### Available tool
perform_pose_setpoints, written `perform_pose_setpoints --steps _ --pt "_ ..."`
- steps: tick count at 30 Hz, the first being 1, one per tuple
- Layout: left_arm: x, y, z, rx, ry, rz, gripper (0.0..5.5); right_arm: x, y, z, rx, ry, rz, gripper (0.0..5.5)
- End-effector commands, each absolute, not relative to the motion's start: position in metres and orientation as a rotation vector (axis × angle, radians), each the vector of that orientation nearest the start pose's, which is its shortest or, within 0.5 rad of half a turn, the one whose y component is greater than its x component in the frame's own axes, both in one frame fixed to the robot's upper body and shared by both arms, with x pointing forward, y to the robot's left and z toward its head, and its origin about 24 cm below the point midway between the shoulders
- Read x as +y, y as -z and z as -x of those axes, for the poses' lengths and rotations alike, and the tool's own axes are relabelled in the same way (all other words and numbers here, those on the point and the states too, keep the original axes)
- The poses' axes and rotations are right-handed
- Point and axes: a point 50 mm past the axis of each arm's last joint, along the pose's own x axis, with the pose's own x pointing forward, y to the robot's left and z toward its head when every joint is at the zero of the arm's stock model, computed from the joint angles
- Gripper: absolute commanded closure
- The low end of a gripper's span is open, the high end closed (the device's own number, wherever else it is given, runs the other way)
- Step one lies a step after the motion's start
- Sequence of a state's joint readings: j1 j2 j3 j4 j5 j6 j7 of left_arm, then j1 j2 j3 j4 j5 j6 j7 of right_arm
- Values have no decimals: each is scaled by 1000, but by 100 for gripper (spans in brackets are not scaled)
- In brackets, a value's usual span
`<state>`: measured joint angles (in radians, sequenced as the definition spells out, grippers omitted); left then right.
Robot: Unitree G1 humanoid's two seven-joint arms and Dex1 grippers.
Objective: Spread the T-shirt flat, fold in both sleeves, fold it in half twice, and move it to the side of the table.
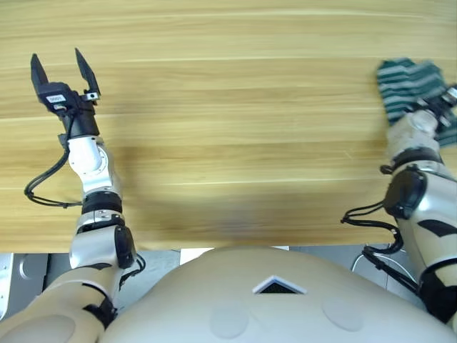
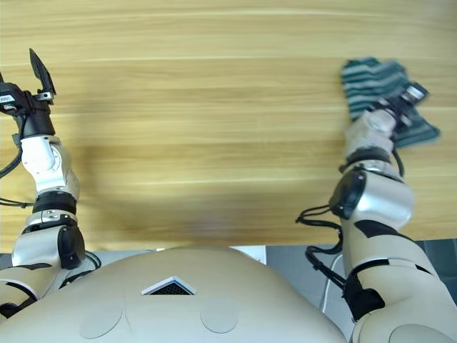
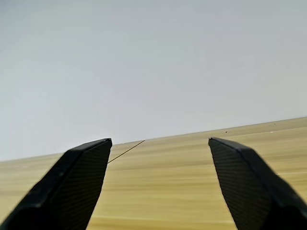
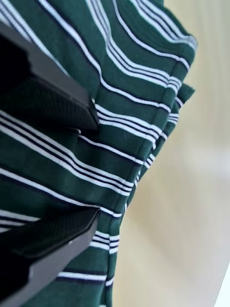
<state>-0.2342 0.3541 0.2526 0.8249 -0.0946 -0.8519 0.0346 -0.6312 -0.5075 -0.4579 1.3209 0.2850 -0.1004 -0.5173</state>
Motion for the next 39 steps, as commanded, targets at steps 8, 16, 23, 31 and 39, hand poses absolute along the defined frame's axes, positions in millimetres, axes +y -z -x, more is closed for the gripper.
perform_pose_setpoints --steps 8,16,23,31,39 --pt "228 -30 -312 -215 -203 -151 174 -322 -34 -310 137 1004 -72 256" --pt "143 5 -315 -40 -2 -137 174 -69 -10 -336 42 -112 280 256" --pt "111 22 -268 -138 120 -60 168 -71 28 -284 19 -177 198 198" --pt "136 28 -204 -129 73 -4 168 -90 25 -223 -30 -136 113 168" --pt "140 17 -235 -123 15 73 168 -102 36 -257 82 -138 171 168"
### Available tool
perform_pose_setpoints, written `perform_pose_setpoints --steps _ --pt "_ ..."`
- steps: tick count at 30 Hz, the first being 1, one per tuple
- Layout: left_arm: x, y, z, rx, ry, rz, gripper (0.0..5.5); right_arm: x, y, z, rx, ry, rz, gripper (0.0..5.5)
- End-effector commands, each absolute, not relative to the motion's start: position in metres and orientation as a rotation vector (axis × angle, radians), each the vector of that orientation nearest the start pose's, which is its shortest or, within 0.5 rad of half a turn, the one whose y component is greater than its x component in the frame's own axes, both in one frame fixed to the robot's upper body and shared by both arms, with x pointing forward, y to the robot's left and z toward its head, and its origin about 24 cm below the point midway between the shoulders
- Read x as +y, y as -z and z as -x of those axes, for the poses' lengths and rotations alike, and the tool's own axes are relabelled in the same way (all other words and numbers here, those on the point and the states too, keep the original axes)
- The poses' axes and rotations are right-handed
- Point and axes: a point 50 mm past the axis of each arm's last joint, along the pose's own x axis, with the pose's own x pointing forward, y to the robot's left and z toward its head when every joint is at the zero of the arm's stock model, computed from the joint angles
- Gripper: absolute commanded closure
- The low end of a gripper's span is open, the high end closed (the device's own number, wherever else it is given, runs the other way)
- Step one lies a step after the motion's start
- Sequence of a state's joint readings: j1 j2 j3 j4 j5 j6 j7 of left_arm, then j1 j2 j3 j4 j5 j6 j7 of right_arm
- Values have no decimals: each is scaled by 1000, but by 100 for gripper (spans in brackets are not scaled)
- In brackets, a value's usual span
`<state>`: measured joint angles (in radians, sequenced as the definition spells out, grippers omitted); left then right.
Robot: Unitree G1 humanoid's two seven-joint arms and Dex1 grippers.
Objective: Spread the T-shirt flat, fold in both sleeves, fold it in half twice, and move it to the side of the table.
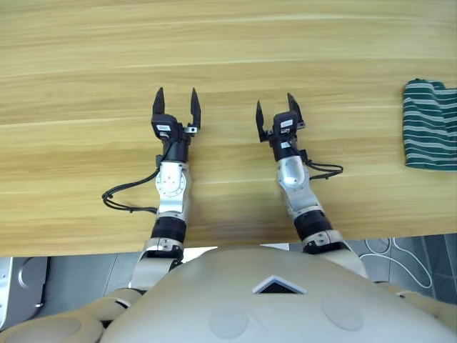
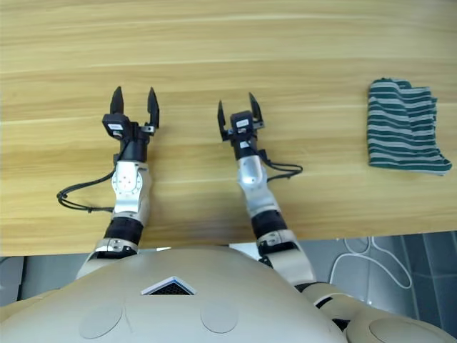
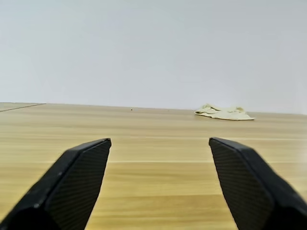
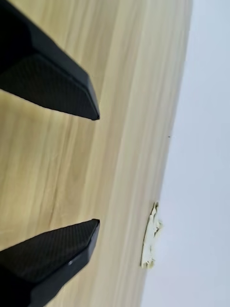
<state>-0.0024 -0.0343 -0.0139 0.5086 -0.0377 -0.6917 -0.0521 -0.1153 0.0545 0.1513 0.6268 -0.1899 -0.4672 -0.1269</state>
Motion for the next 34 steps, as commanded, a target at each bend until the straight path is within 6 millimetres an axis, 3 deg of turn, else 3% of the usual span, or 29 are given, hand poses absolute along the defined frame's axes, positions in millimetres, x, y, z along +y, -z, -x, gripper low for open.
perform_pose_setpoints --steps 1,4,12,15,19,27,34 --pt "144 16 -241 -127 -3 63 168 -103 33 -265 69 -137 184 149" --pt "157 13 -262 -126 -57 32 168 -109 33 -285 103 -93 195 96" --pt "164 14 -295 -58 -53 -53 168 -102 22 -309 113 -61 209 93" --pt "163 15 -299 -40 -37 -84 168 -100 21 -310 104 -57 216 93" --pt "165 15 -299 -45 -36 -124 168 -92 18 -310 67 -87 226 146" --pt "169 13 -299 -63 -51 -165 168 -86 13 -311 30 -97 249 146" --pt "184 7 -318 32 -113 -29 168 -90 -6 -336 75 -81 136 146"
